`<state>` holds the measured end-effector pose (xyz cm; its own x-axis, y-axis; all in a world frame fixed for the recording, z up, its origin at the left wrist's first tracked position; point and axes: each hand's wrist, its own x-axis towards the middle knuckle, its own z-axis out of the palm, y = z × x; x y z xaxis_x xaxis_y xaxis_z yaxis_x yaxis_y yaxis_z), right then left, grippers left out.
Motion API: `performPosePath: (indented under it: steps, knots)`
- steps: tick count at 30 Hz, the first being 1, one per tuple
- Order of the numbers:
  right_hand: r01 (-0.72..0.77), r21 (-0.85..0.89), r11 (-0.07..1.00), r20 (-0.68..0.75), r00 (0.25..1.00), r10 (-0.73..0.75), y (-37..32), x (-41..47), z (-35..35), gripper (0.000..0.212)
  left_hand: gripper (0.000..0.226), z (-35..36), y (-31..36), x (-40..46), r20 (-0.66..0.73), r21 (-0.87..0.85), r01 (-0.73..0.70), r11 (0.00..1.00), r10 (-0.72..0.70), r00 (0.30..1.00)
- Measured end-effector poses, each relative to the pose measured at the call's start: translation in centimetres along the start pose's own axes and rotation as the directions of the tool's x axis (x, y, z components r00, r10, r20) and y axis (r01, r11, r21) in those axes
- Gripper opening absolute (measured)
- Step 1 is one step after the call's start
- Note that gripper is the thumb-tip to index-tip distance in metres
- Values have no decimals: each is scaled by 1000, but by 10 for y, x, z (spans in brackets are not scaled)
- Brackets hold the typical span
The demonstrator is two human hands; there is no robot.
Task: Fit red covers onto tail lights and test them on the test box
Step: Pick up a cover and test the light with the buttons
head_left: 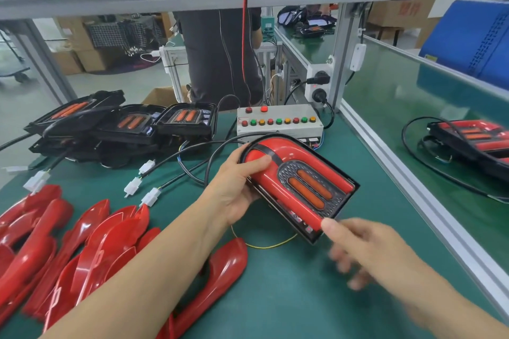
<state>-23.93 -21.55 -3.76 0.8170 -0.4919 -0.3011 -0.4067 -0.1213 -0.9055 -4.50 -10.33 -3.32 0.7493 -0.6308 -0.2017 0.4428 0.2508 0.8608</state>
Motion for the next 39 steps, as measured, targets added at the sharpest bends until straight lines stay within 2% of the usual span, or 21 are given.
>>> performPosePath:
  steps: [2, 4, 9, 15, 19, 24, 31, 39]
  knots:
    - [-95, 316, 944, 200, 979, 31, 2, 2, 10, 62, 55, 2, 1, -3, 32, 9, -24, 1000, 24, 999]
    - [-124, 511, 850, 248, 969, -8, 3, 8, 19, 59, 56, 7, 2, -5, 61, 37, -65, 997, 63, 996]
    - [-196, 711, 675, 275, 961, -11, 7, 16, 24, 57, 55, 8, 8, -10, 112, 75, -112, 991, 103, 988]
    - [-196, 704, 682, 265, 964, 4, 11, 20, 23, 52, 57, 8, 4, -14, 125, 70, -120, 990, 111, 986]
    - [-195, 707, 680, 266, 964, -1, 10, 20, 23, 48, 58, 11, 5, -15, 123, 48, -77, 996, 70, 990]
    - [-210, 675, 708, 304, 953, -7, 11, 17, 25, 38, 32, 10, 5, -12, 109, 55, -37, 998, 31, 994]
    - [-167, 662, 730, 256, 967, -10, 11, 12, 29, 38, 31, 8, 3, -12, 111, 76, -93, 993, 84, 990]
    - [-62, 626, 777, 114, 993, -13, 7, 14, 38, 42, 24, 13, 2, -4, 53, 83, -111, 990, 107, 993]
